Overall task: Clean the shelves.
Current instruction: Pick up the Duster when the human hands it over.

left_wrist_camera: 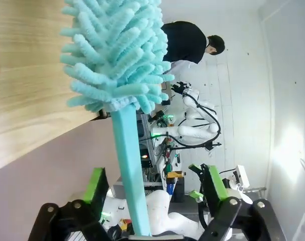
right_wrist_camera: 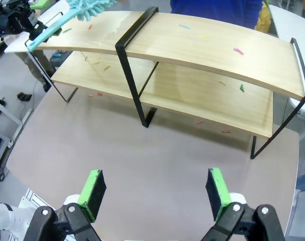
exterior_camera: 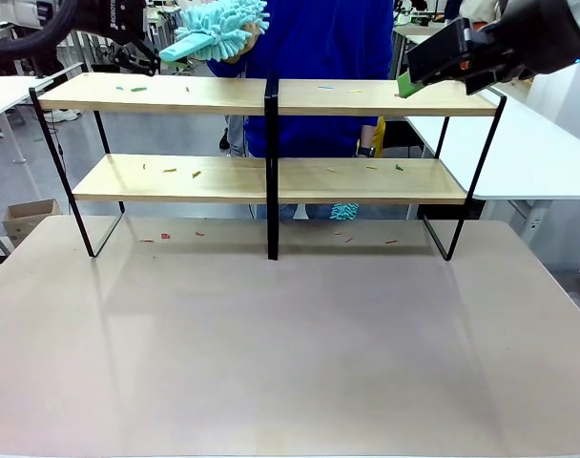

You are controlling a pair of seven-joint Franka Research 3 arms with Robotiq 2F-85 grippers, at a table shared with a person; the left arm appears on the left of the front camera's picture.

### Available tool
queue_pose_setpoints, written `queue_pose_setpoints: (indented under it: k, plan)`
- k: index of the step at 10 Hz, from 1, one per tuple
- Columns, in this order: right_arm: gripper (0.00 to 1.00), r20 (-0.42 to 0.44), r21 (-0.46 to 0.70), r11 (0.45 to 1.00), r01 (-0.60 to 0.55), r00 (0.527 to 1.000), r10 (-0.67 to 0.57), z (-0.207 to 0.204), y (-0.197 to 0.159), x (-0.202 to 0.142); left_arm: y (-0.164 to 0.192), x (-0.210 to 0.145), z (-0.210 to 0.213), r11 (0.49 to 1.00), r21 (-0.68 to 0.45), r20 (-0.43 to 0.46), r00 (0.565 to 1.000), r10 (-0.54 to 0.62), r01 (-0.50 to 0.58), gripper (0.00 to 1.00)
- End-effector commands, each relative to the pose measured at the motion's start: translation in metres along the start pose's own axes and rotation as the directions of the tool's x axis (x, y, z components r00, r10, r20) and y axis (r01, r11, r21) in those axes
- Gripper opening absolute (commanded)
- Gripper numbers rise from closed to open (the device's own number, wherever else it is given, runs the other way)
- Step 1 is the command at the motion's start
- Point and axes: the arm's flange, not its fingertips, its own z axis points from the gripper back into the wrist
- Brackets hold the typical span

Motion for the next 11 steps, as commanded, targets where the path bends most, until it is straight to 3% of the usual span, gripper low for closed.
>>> queue_pose_setpoints:
  k: [1,2,4,5,7,10,11]
  plan:
    - [1.00,0.003,-0.001,1.000,0.002,1.000,-0.002,0.001,0.000,0.001,0.003,-0.005,0.003,1.000,-0.005,-0.004,1.000,-0.014,0.014,0.42]
    - [1.00,0.003,-0.001,1.000,0.002,1.000,-0.002,0.001,0.000,0.001,0.004,-0.006,0.003,1.000,-0.007,-0.005,1.000,-0.016,0.016,0.00]
    - [1.00,0.003,-0.001,1.000,0.002,1.000,-0.002,0.001,0.000,0.001,0.004,-0.006,0.001,1.000,-0.019,-0.015,1.000,-0.014,0.014,0.00]
    - [1.00,0.003,-0.001,1.000,0.002,1.000,-0.002,0.001,0.000,0.001,0.005,-0.007,0.000,1.000,-0.015,-0.021,1.000,-0.014,0.014,0.15]
    - [1.00,0.003,-0.001,1.000,0.002,1.000,-0.002,0.001,0.000,0.001,0.006,-0.007,0.000,1.000,-0.010,-0.021,1.000,-0.013,0.012,0.00]
    - [1.00,0.003,-0.001,1.000,0.002,1.000,-0.002,0.001,0.000,0.001,-0.003,-0.016,0.017,0.999,0.007,-0.014,0.999,-0.046,0.046,0.00]
    - [1.00,0.003,-0.001,1.000,0.002,1.000,-0.002,0.001,0.000,0.001,-0.020,-0.037,0.042,0.995,-0.008,-0.036,0.994,-0.100,0.100,0.00]
